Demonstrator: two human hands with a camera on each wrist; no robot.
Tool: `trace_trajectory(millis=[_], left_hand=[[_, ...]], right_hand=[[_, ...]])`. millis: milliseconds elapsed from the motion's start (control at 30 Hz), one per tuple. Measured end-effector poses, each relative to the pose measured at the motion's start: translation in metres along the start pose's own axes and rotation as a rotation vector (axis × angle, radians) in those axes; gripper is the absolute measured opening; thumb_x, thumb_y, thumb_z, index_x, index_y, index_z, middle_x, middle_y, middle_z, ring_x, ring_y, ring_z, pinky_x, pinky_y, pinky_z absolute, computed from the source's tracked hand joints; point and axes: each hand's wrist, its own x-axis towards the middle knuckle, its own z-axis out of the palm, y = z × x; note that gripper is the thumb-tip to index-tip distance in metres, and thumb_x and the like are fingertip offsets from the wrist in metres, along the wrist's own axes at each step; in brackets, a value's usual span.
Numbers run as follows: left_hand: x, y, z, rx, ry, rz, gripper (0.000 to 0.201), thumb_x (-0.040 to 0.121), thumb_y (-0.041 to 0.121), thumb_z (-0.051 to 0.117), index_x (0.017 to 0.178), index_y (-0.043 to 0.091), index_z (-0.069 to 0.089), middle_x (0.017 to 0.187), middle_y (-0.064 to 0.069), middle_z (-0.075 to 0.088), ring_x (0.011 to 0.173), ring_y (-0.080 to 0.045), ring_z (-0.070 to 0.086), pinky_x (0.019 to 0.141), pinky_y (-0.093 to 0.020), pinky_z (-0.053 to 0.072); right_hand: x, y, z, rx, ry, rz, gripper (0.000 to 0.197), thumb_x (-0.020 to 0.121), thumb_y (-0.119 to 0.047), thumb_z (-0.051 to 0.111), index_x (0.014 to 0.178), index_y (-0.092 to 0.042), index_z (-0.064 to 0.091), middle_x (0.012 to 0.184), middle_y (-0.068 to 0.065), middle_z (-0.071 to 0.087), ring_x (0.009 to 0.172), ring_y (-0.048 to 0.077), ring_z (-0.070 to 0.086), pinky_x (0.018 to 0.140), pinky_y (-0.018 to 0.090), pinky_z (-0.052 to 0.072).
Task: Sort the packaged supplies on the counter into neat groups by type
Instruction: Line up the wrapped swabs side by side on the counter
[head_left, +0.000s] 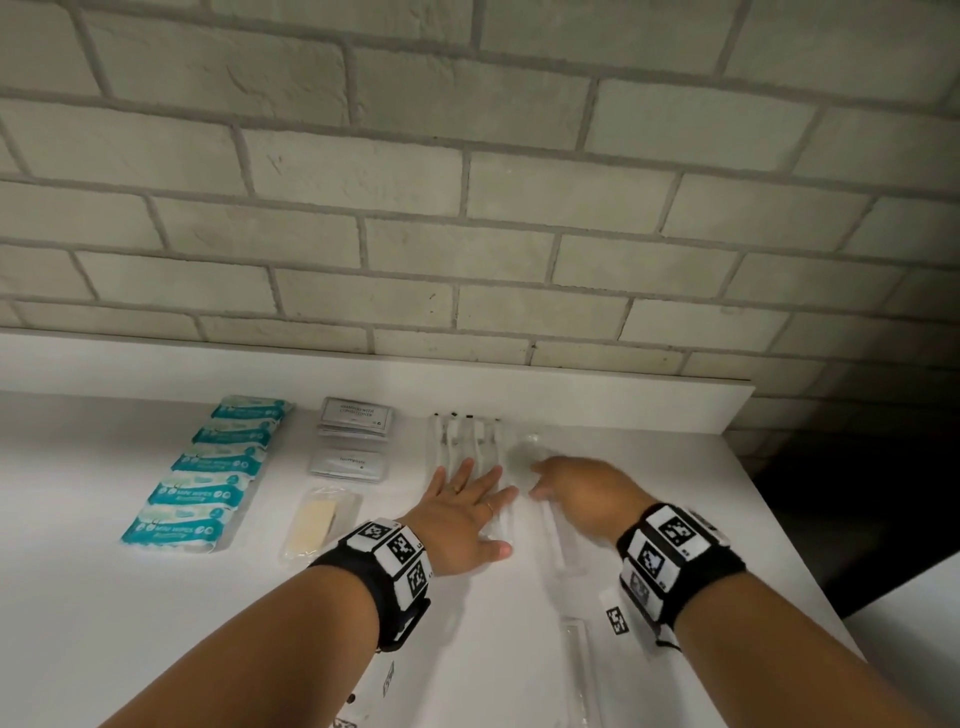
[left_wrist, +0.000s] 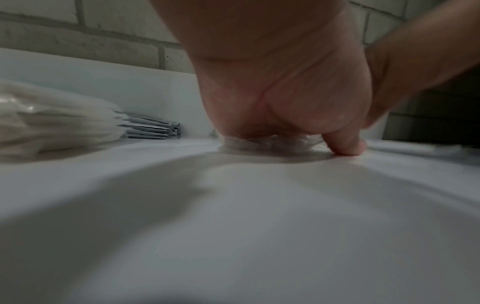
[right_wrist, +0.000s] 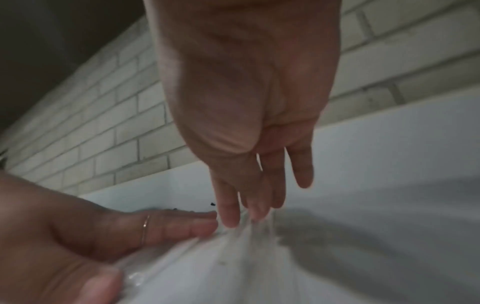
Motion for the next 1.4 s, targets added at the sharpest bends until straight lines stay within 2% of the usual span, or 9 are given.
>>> trace_trajectory(millis=[167, 333, 467, 567, 733, 800, 1000, 1233, 1400], left_hand=[[-0.001, -0.003, -0.007, 0.007, 0.008, -0.006, 0.075, 0.094, 0.062, 0.031, 0.152, 0.036, -0.010, 0.158, 0.008, -0.024, 0.142, -0.021, -0.031, 0.117, -0.047, -0.017], [0.001, -0.003, -0.009, 0.007, 0.024, -0.004, 0.075, 0.094, 0.061, 0.032, 0.152, 0.037, -0.008, 0.158, 0.008, -0.024, 0.142, -0.021, -0.031, 0.116, -0.046, -0.019], [0.000, -0.004, -0.010, -0.004, 0.025, 0.004, 0.075, 0.094, 0.061, 0.033, 0.152, 0.037, -0.008, 0.158, 0.008, -0.024, 0.142, -0.021, -0.031, 0.116, -0.046, -0.019], [0.000, -0.004, -0.010, -0.006, 0.022, 0.003, 0.075, 0.094, 0.061, 0.033, 0.152, 0.037, -0.008, 0.158, 0.007, -0.024, 0.142, -0.021, -0.031, 0.116, -0.046, -0.019], [0.001, -0.005, -0.009, -0.003, 0.014, 0.003, 0.076, 0.094, 0.061, 0.033, 0.152, 0.036, -0.008, 0.158, 0.008, -0.024, 0.142, -0.021, -0.032, 0.116, -0.046, -0.019], [0.001, -0.005, -0.009, -0.004, 0.016, 0.004, 0.076, 0.093, 0.062, 0.033, 0.152, 0.036, -0.009, 0.158, 0.008, -0.024, 0.142, -0.021, -0.032, 0.116, -0.046, -0.018], [-0.002, -0.003, -0.010, -0.027, 0.034, 0.006, 0.082, 0.093, 0.060, 0.036, 0.150, 0.035, -0.018, 0.158, 0.007, -0.025, 0.143, -0.020, -0.030, 0.117, -0.046, -0.017], [-0.001, -0.004, -0.010, -0.018, 0.033, -0.003, 0.081, 0.092, 0.062, 0.036, 0.152, 0.035, -0.012, 0.158, 0.005, -0.026, 0.143, -0.020, -0.030, 0.117, -0.046, -0.017], [0.000, -0.004, -0.009, -0.012, 0.027, -0.011, 0.080, 0.092, 0.062, 0.036, 0.152, 0.035, -0.008, 0.158, 0.005, -0.025, 0.142, -0.020, -0.031, 0.117, -0.046, -0.017]], right_hand=[[-0.005, 0.013, 0.001, 0.066, 0.172, 0.005, 0.045, 0.100, -0.007, 0.039, 0.140, -0.025, 0.049, 0.151, -0.006, 0.040, 0.138, 0.017, 0.039, 0.110, 0.022, 0.027], [0.003, -0.001, 0.009, -0.007, 0.006, 0.048, 0.047, 0.094, -0.034, 0.051, 0.141, -0.025, 0.047, 0.146, -0.004, 0.047, 0.132, 0.017, 0.044, 0.104, 0.028, 0.035], [0.009, -0.016, 0.009, 0.074, 0.000, 0.250, 0.057, 0.084, -0.031, 0.066, 0.134, -0.011, 0.044, 0.125, 0.010, 0.054, 0.113, 0.026, 0.056, 0.083, 0.030, 0.045], [0.017, -0.015, 0.002, 0.208, 0.088, 0.336, 0.041, 0.087, -0.006, 0.049, 0.127, -0.003, 0.041, 0.110, 0.016, 0.062, 0.096, 0.031, 0.063, 0.067, 0.029, 0.042], [0.022, -0.006, -0.013, 0.701, 0.086, 0.492, 0.034, 0.081, 0.000, 0.050, 0.115, -0.006, 0.050, 0.087, 0.014, 0.060, 0.064, 0.025, 0.056, 0.055, 0.028, 0.046], [0.020, -0.003, -0.011, 0.691, 0.014, 0.502, 0.033, 0.083, -0.001, 0.054, 0.115, -0.002, 0.057, 0.086, 0.014, 0.060, 0.068, 0.026, 0.055, 0.060, 0.031, 0.047], [0.026, -0.006, 0.005, 0.494, 0.003, 0.349, 0.055, 0.078, -0.009, 0.069, 0.130, -0.018, 0.054, 0.129, 0.005, 0.058, 0.101, 0.022, 0.064, 0.073, 0.028, 0.052], [0.045, -0.015, 0.008, 0.403, 0.006, 0.293, 0.051, 0.079, -0.010, 0.070, 0.127, -0.019, 0.057, 0.129, 0.004, 0.058, 0.092, 0.018, 0.058, 0.072, 0.023, 0.041], [0.049, -0.012, 0.012, 0.368, 0.022, 0.294, 0.051, 0.076, -0.012, 0.072, 0.124, -0.020, 0.058, 0.127, 0.007, 0.056, 0.108, 0.025, 0.060, 0.081, 0.026, 0.048]])
